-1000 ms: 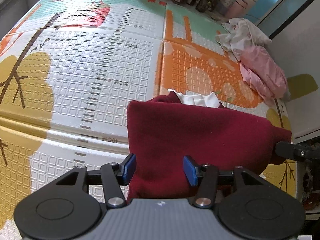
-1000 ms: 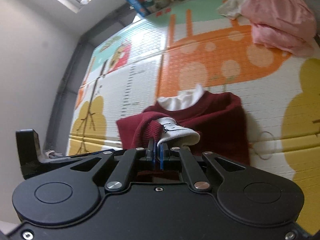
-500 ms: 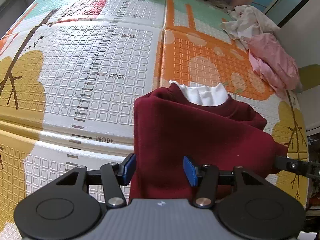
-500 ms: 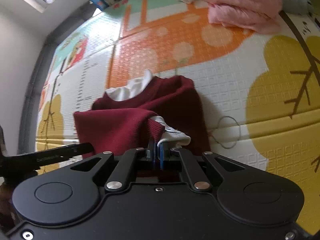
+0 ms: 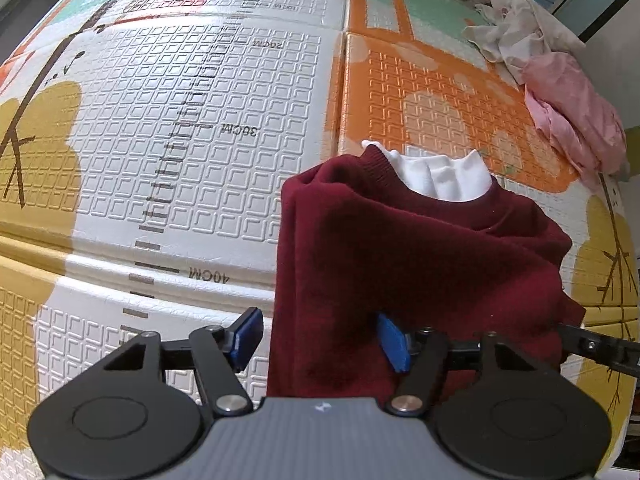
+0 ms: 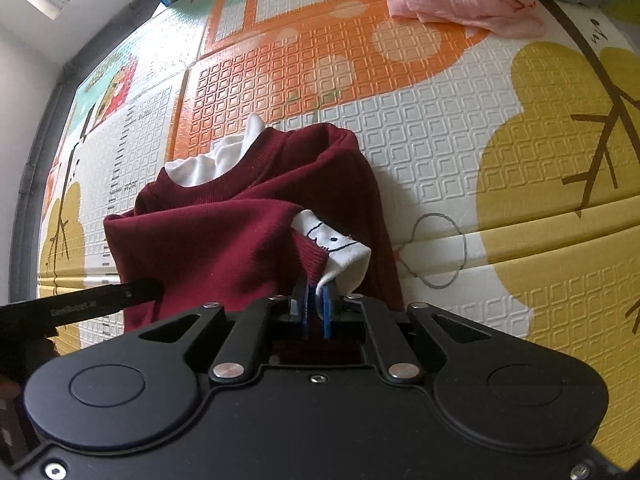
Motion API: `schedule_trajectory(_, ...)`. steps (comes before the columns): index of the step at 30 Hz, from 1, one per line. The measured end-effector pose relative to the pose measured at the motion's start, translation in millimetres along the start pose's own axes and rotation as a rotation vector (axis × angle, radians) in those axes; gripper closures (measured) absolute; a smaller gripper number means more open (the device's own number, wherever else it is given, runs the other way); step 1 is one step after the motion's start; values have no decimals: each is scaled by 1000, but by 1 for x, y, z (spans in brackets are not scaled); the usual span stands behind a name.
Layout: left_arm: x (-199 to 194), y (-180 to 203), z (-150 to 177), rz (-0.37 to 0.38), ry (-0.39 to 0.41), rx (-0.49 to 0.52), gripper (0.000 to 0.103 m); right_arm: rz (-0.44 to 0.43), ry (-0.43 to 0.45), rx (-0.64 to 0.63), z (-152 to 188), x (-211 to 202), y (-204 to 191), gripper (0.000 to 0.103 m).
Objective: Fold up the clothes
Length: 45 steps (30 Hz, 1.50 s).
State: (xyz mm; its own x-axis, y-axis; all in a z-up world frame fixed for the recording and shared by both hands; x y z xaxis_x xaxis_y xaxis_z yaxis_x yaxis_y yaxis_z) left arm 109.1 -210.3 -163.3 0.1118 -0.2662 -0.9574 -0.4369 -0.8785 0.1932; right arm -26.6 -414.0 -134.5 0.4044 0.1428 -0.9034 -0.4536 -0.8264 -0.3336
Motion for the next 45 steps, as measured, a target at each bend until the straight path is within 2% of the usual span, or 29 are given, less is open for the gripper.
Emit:
schedule_trajectory(3, -6, 2, 0, -2, 7, 8, 39, -11, 44, -3, -6, -14, -6, 86)
schedule_trajectory(5, -12, 4, -2, 2, 17, 14, 43, -19, 74, -5, -10, -23, -10, 86)
schedule_trajectory(8, -25, 8, -4, 13, 47, 26, 43, -30, 118, -7, -16, -38, -15, 85)
schedule_trajectory(11, -38, 15, -7, 22, 87, 48, 43, -64, 162, -36, -21, -51, -29, 85)
schedule_trajectory(15, -45, 23, -11, 19, 121, 73, 43, -97, 163, -90, -22, -51, -52, 90)
schedule_trajectory(18, -40, 23, -14, 9, 113, 73, 44, -103, 118, -104, -19, -36, -62, 94)
schedule_trajectory(22, -26, 15, -18, -12, 97, 34, 51, -79, 43, -68, -14, -6, -57, 95)
schedule_trajectory(25, -16, 5, -22, -28, 90, -4, 51, -66, 14, -35, -10, 10, -46, 97)
schedule_trajectory(27, -11, 0, -25, -25, 86, -32, 51, -54, 2, -21, -8, 18, -37, 103)
schedule_trajectory(31, -1, -6, -27, -50, 83, -52, 48, -19, -30, 23, -4, 37, -17, 103)
schedule_trajectory(38, 9, -11, -30, -73, 79, -49, 40, -83, -33, 120, 3, 57, 9, 103)
schedule_trajectory(41, 13, -13, -31, -77, 80, -57, 36, -99, -24, 130, 4, 58, 12, 103)
schedule_trajectory(45, 13, -12, -31, -80, 84, -51, 36, -111, -27, 128, 3, 58, 13, 103)
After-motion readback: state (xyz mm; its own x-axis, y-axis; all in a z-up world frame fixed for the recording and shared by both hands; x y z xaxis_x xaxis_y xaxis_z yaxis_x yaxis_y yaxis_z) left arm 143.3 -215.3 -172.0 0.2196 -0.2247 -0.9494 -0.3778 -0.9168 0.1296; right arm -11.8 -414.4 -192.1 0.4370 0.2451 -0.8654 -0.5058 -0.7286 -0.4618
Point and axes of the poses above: each gripper's, at about its wrist camera, not at the fingertips, and x roughly the way its jaws point, y to its right, z to its underside, the point moved 5 cm from there along x, roughly the way its jaws point, and after that the axes turned 2 degrees about -x, right-handed, at the moved point
